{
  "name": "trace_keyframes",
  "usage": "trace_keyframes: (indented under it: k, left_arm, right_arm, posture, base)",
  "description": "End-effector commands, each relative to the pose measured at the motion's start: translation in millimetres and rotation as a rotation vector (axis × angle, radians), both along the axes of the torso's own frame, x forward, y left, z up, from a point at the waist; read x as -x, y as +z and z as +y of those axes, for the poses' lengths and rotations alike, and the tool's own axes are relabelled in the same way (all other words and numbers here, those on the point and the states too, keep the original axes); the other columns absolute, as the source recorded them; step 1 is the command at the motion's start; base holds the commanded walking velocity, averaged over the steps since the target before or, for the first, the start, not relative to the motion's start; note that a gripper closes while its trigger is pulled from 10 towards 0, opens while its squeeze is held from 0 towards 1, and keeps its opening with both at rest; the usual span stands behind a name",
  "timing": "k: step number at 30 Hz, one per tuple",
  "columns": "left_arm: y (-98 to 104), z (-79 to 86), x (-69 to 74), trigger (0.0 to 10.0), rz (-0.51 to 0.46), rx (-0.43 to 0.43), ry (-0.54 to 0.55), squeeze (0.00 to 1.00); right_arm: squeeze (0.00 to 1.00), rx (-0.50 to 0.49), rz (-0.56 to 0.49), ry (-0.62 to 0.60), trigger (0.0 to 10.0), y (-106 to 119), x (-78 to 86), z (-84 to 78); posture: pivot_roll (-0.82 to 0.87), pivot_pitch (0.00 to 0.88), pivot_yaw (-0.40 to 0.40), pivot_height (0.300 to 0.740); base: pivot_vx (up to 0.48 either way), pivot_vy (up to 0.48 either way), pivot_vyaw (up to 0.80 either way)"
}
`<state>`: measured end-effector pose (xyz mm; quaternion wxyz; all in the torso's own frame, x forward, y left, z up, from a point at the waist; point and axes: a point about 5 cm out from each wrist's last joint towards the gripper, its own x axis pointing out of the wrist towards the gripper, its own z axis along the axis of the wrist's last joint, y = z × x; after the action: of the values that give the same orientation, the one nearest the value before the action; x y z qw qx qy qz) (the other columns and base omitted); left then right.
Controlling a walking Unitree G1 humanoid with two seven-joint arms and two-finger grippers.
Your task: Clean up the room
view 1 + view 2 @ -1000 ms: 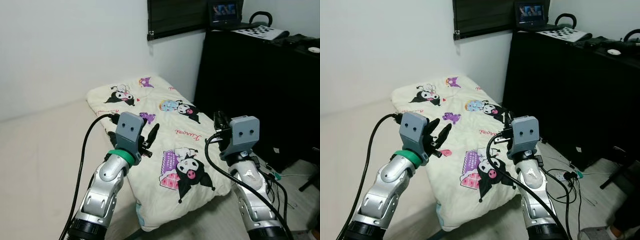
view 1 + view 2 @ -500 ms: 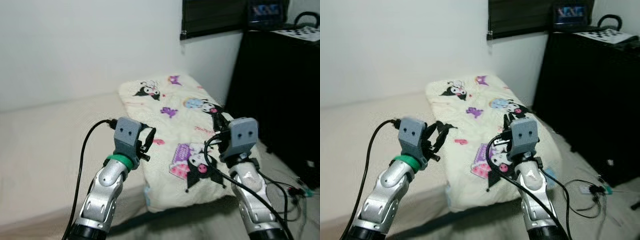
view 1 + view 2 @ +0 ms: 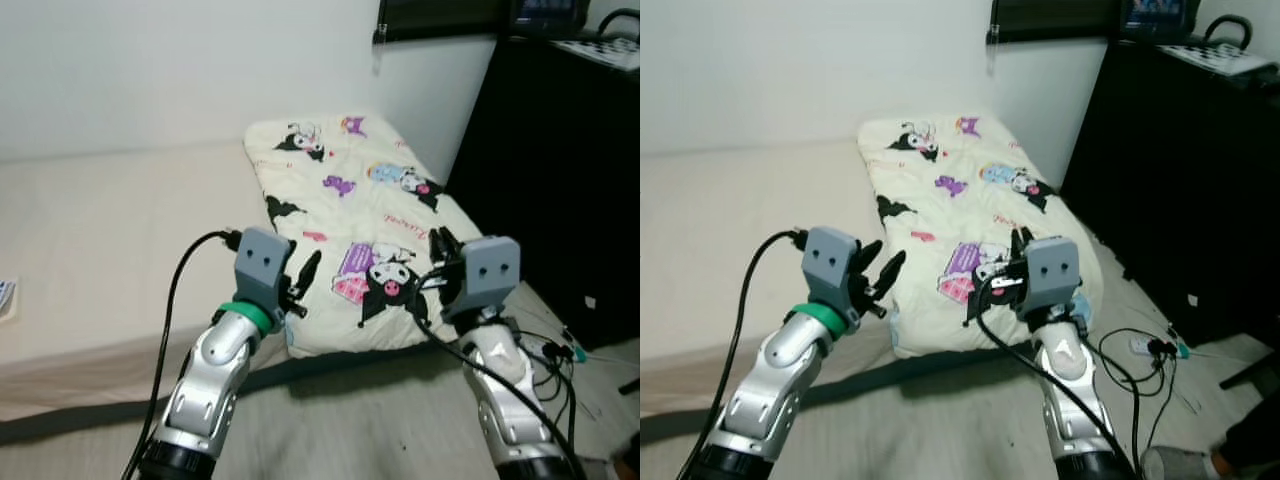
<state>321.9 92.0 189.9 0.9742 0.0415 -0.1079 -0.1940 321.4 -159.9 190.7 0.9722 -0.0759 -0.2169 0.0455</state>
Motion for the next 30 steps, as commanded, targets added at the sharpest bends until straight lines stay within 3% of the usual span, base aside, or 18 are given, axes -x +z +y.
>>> trace_keyframes:
  k: [1,11,16,21,22,23,26,30]
  left_arm:
    - [-3.9,-0.6,0.3,10.0,0.021,-0.013,-0.001,0.0]
    - [-8.7,2.5,0.5,10.0,0.045,-0.027,0.003,0.0]
    - [-34.9,18.2,3.7,10.0,0.128,-0.111,0.047,0.0]
    - [-51.1,27.7,5.4,10.0,0.182,-0.152,0.079,0.0]
    - [-62.1,34.1,6.6,10.0,0.218,-0.18,0.1,0.0]
    - [-90.7,50.6,12.9,10.0,0.297,-0.255,0.152,0.0]
    - [-108.5,60.2,20.4,10.0,0.354,-0.3,0.166,0.0]
    - [-116.1,63.8,26.3,10.0,0.378,-0.309,0.165,0.0]
  right_arm:
    - [0.0,0.012,0.015,-0.007,10.0,-3.8,0.5,0.2]
    - [0.0,0.02,0.053,0.011,10.0,-12.4,0.9,5.8]
    - [0.0,0.028,0.136,0.075,10.0,-37.8,5.9,23.2]
    - [0.0,0.039,0.192,0.09,10.0,-53.6,7.4,27.5]
    - [0.0,0.048,0.231,0.097,10.0,-65.2,8.6,29.7]
    - [0.0,0.068,0.341,0.114,10.0,-95.8,14.8,35.8]
    - [0.0,0.076,0.407,0.134,10.0,-113.7,21.7,41.8]
    - [0.0,0.071,0.424,0.161,10.0,-119.2,27.2,48.8]
  posture:
    - [-0.14,0.057,0.061,0.739]
    - [-0.14,0.059,0.062,0.739]
    - [-0.13,0.061,0.061,0.739]
    - [-0.13,0.06,0.058,0.739]
    - [-0.13,0.062,0.056,0.739]
    - [-0.12,0.064,0.05,0.739]
    - [-0.12,0.067,0.048,0.739]
    - [-0.12,0.069,0.047,0.739]
  base:
    - [0.0,0.0,0.79]
    - [0.0,0.0,0.78]
    - [0.0,0.0,0.76]
    - [0.0,0.0,0.75]
    - [0.0,0.0,0.75]
    - [0.0,0.0,0.74]
    - [0.0,0.0,0.74]
    - [0.0,0.0,0.74]
